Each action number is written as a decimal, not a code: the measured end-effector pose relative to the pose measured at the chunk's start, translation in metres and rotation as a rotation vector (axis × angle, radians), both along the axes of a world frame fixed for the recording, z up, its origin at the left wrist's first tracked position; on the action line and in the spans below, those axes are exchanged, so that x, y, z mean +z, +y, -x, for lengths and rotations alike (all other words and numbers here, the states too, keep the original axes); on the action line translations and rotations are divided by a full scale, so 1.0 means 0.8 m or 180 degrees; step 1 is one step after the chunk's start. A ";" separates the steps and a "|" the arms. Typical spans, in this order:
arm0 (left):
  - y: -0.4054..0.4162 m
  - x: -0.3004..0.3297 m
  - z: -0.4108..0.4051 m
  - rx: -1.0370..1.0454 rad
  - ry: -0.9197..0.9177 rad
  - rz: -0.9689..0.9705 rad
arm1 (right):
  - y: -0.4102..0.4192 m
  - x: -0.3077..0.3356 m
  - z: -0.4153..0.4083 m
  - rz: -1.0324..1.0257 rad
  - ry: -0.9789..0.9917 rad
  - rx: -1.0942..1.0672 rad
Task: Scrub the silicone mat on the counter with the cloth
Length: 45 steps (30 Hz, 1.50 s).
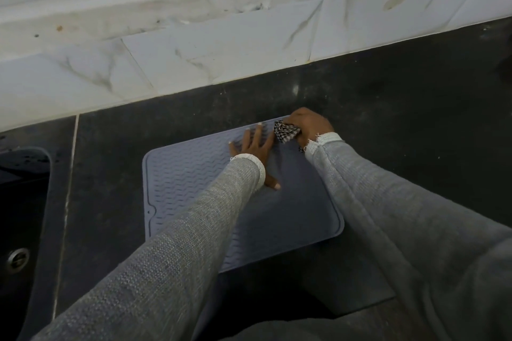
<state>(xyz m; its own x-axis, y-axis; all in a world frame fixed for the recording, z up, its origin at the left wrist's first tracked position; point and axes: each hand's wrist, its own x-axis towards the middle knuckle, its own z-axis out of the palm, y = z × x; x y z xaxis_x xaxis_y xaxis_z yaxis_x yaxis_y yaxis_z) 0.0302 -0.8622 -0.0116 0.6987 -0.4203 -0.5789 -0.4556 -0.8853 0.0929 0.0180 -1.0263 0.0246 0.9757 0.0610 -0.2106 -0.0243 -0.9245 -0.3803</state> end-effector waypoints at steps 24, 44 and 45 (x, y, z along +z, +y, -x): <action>0.000 -0.009 -0.012 0.0028 0.0209 -0.0119 | -0.001 -0.030 0.002 0.0296 -0.0153 -0.0037; 0.004 -0.009 -0.012 0.0055 0.0220 -0.0022 | 0.001 -0.037 0.012 0.0258 -0.0014 -0.0122; 0.004 -0.009 -0.012 0.0062 0.0216 -0.0022 | 0.005 -0.040 0.005 0.0355 0.0085 -0.0060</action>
<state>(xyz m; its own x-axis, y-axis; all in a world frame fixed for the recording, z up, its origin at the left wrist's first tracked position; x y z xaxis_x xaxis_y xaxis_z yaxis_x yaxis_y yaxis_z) 0.0394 -0.8589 -0.0189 0.6656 -0.4030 -0.6281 -0.4312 -0.8946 0.1170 0.0144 -1.0224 -0.0071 0.9703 0.0173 -0.2411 -0.0510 -0.9603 -0.2742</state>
